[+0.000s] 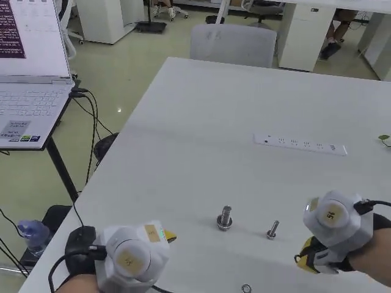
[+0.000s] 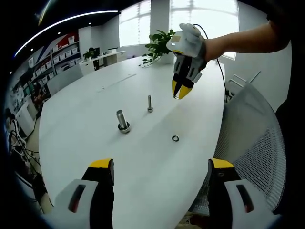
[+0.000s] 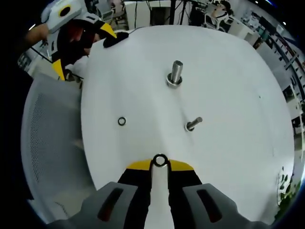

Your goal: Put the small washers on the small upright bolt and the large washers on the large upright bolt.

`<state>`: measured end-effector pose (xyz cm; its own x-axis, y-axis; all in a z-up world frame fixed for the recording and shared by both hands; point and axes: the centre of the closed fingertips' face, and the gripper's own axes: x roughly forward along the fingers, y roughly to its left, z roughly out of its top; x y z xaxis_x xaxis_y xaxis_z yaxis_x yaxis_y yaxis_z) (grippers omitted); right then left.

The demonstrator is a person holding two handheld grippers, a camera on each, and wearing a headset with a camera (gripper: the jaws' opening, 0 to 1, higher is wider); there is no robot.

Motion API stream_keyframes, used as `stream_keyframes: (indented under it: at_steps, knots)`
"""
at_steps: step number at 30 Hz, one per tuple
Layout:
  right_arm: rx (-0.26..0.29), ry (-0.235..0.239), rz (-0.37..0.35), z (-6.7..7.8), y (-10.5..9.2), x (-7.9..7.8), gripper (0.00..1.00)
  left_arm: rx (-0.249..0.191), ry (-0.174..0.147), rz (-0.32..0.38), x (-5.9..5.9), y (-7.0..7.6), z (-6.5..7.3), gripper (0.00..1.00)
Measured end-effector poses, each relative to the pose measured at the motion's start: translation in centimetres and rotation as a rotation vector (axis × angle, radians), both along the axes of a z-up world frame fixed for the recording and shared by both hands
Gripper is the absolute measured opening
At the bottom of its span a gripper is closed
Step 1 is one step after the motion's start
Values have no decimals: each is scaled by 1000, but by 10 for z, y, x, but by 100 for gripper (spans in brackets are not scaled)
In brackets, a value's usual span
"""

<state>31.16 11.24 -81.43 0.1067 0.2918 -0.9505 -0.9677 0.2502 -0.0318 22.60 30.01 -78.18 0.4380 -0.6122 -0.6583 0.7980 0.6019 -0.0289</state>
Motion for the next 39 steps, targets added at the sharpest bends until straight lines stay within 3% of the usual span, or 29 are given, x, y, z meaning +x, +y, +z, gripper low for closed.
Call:
stream_keyframes:
  at_steps: [9,22,39]
  knots:
    - [11,-11,15,8,13,20,13,-18,15,-1,-2,-3,-2,84]
    - [24,-35,5,19,26,54,13,4,27,-21,-2,-3,-8,86]
    - [-2,-26,14,9,37,63,13,3,29,-15,5,4,-9,83]
